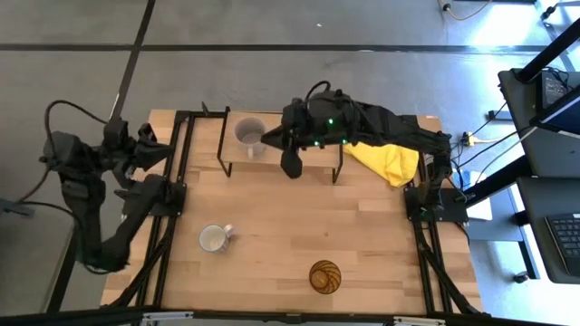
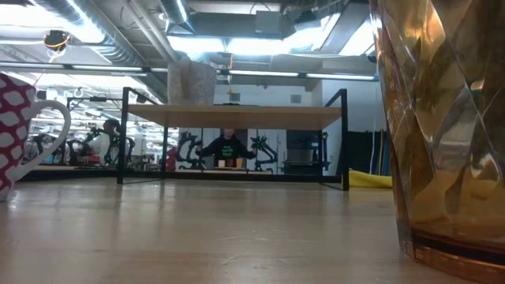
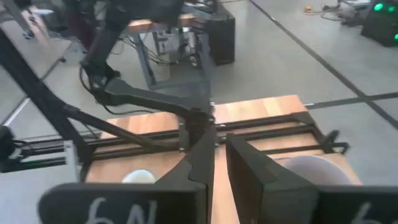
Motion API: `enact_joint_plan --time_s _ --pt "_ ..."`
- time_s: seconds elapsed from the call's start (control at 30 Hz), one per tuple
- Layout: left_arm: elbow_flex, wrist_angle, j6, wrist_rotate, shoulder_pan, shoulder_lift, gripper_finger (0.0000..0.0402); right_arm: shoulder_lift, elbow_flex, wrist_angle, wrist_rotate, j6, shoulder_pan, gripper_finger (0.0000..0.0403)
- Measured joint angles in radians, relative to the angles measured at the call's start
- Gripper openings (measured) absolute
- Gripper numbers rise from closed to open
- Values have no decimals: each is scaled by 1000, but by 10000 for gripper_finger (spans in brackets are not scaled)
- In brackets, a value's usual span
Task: Stack small to large cups/mugs on shelf
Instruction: Put the red and white mug on the shelf
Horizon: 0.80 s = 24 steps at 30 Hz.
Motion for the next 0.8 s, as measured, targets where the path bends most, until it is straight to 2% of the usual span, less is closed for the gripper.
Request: enact_joint_plan --time_s 0.1,0.2,0.3,0.37,0.5,0.57,0.63,0.67,0.73,0.8 --pt "-10 -2 25 42 114 49 0 5 0 46 16 12 32 44" --pt "-10 -39 24 47 74 61 0 8 0 68 58 9 63 44" --pt "0 -243 101 71 -51 52 0 9 0 69 106 35 94 44" --pt "-7 -447 217 7 -94 50 0 9 0 69 116 62 117 44" --pt "-6 -811 462 -129 -69 9 0 20 -1 77 205 105 166 44" --pt "-6 -893 520 -89 -54 -36 0 33 -1 82 255 138 189 44" --pt "-5 -903 547 34 -35 -85 0 48 -2 111 293 176 207 44" --pt "-4 -857 527 32 -35 -102 0 56 -2 139 310 192 213 44" --pt "-5 -743 473 -53 -65 -123 0 76 -2 184 348 216 227 44" --pt "-5 -632 441 -48 -159 -125 0 97 -2 227 386 243 234 44"
